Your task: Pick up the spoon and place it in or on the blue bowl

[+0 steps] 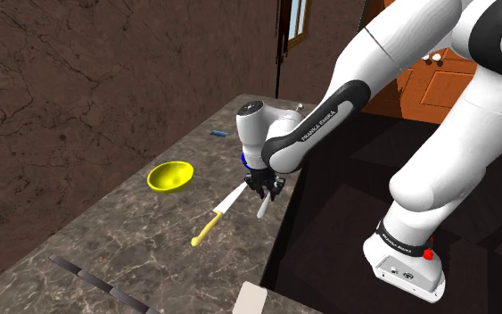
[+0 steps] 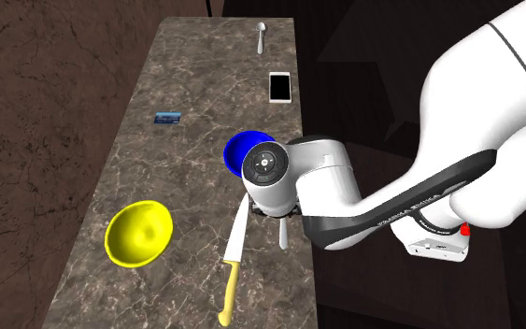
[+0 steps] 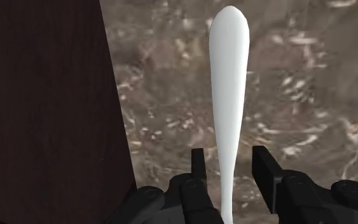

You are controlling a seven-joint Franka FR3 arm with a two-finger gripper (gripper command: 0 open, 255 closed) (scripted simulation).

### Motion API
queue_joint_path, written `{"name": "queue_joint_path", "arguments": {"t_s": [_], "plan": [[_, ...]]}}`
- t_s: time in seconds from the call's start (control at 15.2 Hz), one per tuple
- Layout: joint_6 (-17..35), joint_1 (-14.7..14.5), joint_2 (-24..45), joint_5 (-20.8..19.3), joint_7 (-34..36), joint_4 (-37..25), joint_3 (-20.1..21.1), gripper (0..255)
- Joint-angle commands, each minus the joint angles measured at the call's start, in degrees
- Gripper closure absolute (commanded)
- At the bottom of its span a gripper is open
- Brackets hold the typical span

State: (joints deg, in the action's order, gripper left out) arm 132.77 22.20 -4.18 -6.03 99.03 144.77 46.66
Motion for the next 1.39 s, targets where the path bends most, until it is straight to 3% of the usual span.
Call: {"name": "queue_joint_path", "arguments": {"t_s": [0.0, 0.46, 1.32], "plan": [[-0.1, 0.0, 0.1, 0.0, 0.0, 0.2, 0.0, 255], [-0.1, 0.0, 0.1, 0.0, 0.0, 0.2, 0.0, 255], [-11.0, -2.5, -10.3, 8.7, -7.8, -3.2, -2.9, 255]]}}
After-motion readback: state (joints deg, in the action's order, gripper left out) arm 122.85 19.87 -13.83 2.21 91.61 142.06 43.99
